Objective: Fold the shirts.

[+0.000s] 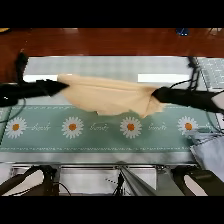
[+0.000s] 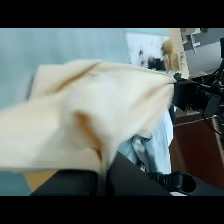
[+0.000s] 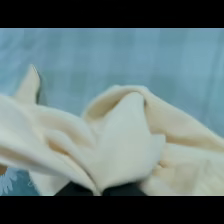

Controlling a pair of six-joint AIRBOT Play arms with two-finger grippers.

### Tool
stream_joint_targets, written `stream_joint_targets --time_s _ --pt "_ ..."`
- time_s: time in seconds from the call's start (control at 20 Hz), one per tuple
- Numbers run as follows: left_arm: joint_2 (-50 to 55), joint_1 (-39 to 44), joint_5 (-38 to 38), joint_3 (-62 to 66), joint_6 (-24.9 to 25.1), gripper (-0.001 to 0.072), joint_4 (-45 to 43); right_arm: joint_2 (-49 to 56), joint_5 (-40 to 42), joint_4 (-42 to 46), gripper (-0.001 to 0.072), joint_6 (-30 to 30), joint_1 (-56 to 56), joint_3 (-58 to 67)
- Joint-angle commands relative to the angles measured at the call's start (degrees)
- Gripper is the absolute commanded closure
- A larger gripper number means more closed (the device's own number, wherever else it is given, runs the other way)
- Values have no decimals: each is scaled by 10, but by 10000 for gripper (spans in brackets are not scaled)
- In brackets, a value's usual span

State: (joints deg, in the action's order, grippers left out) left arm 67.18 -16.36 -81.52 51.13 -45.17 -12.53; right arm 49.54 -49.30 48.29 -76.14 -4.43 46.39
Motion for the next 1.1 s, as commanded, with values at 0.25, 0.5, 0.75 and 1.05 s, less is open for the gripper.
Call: stream_joint_targets --time_s 0.25,0.5,0.75,1.05 --pt "-134 -22 -40 379 -179 679 -32 -80 -185 68 676 -45 65 288" --pt "-174 -22 -51 501 -275 679 -163 -80 -320 74 676 -93 65 406" --pt "-199 -22 -206 498 -364 679 -254 -80 -573 87 676 -125 65 439" --pt "-240 -2 -240 360 -391 679 -282 -72 -570 77 677 -150 61 386"
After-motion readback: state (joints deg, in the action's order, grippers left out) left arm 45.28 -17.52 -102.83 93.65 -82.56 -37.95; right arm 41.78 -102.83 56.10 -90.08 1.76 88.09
